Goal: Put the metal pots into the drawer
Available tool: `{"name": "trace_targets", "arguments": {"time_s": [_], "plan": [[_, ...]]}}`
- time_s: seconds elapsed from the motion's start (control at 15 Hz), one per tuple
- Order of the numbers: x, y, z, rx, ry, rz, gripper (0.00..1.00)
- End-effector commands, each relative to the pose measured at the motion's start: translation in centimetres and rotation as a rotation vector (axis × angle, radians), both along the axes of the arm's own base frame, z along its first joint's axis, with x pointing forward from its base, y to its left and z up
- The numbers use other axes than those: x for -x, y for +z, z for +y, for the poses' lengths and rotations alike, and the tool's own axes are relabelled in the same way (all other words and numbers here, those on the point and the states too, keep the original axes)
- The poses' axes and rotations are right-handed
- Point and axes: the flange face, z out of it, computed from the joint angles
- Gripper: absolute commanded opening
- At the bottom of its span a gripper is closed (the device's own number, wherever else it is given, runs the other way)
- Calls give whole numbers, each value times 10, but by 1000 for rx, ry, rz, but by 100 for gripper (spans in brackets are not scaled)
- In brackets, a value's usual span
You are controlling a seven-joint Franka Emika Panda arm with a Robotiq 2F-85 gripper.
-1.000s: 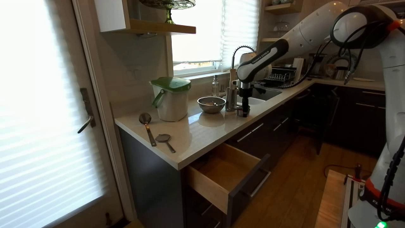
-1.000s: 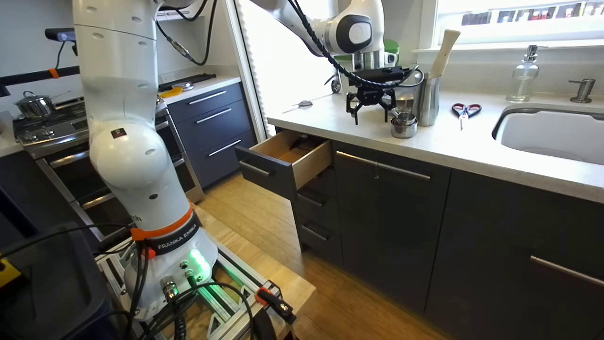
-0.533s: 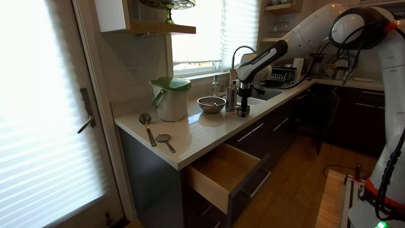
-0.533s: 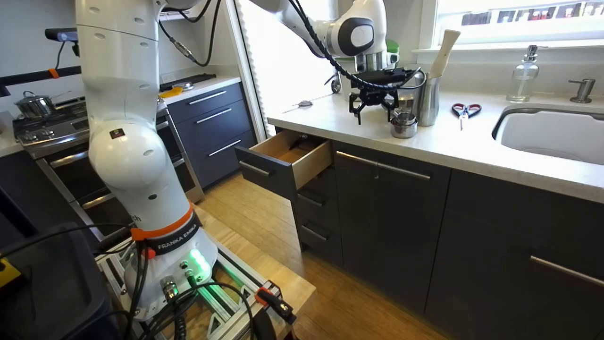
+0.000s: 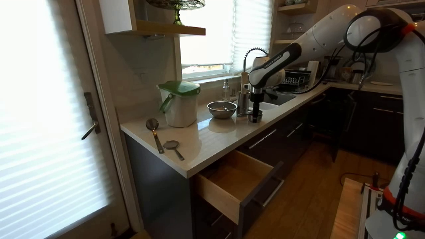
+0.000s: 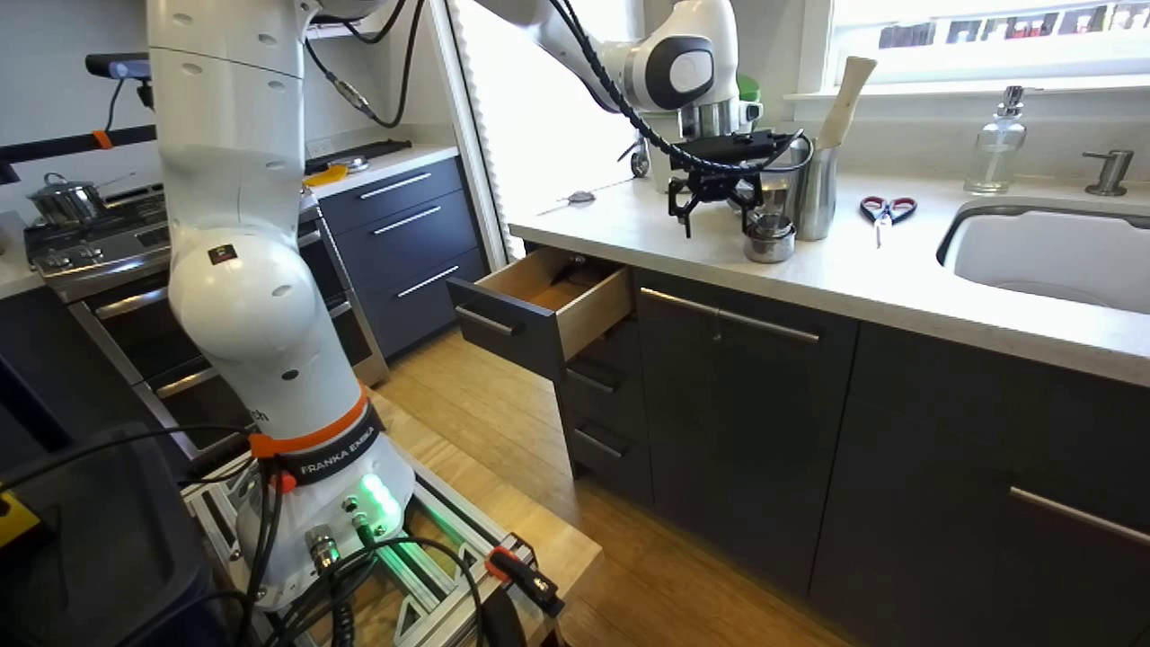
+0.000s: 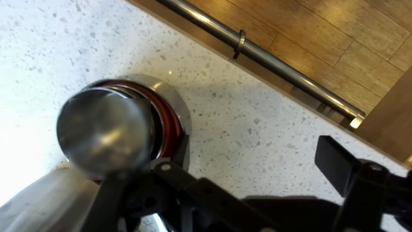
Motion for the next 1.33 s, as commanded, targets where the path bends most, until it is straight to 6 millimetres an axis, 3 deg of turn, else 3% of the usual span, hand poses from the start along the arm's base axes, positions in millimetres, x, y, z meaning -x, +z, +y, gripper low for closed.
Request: {"name": "trace_targets", "arguments": {"time_s": [0.0, 0.8, 1.27], "plan": [[-6, -7, -5, -5, -26, -18, 100], [-13, -7, -11, 13, -143, -65, 100], [-19, -11, -9, 59, -113, -108, 100]]}}
